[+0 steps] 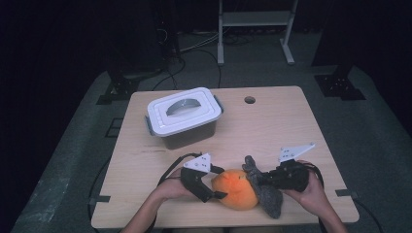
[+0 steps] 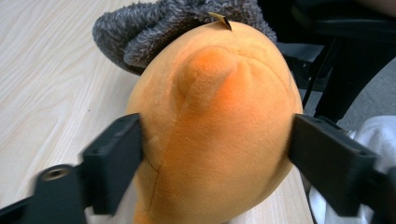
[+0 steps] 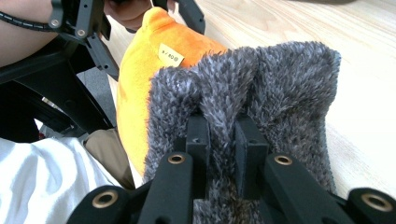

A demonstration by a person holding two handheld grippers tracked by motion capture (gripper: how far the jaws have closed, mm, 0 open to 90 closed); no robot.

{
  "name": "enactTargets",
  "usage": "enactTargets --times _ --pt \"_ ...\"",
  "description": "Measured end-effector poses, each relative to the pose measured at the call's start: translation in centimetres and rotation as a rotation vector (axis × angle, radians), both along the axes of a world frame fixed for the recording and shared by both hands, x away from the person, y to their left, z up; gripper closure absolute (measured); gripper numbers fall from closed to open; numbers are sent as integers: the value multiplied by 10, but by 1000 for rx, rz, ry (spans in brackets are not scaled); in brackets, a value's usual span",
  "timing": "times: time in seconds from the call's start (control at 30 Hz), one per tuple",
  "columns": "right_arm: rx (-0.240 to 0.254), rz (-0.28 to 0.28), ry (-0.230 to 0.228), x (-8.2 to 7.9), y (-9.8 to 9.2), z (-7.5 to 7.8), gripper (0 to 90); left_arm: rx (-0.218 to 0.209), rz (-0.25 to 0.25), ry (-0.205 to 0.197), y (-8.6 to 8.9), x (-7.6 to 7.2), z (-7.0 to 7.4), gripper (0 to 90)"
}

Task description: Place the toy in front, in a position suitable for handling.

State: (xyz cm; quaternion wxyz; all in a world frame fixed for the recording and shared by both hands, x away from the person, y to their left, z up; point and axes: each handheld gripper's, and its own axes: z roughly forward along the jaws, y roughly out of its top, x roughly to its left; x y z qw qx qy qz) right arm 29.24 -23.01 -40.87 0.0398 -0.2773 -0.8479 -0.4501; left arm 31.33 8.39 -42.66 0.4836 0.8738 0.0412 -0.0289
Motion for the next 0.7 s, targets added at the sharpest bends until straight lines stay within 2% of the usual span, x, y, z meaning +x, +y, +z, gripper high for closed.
enactTargets --times 0.1,0.13,0.17,0.23,0.33,0.43,0.5,0.63,0.7 --pt "2 -11 -7 0 -2 4 779 -8 12 -16 1 -1 3 356" --pt "4 -18 -23 0 -3 8 780 -11 19 -21 2 -1 5 378" --pt "14 -27 -39 -1 -4 13 781 -17 21 -23 1 -1 6 391" --pt "68 -28 -67 -4 -4 24 781 -20 20 -42 -1 -3 9 407" --pt "81 -2 -93 -7 5 31 781 -25 16 -66 -7 -6 14 425" --pt "36 19 -90 -8 15 26 779 -16 22 -85 -7 -8 17 437" --pt "48 19 -70 -6 12 22 779 -24 25 -71 -5 -8 16 441" --pt "32 0 -53 -5 4 16 779 -32 32 -63 -5 -6 15 441" --pt "26 -12 -61 -6 2 18 779 -32 35 -61 -5 -5 16 440"
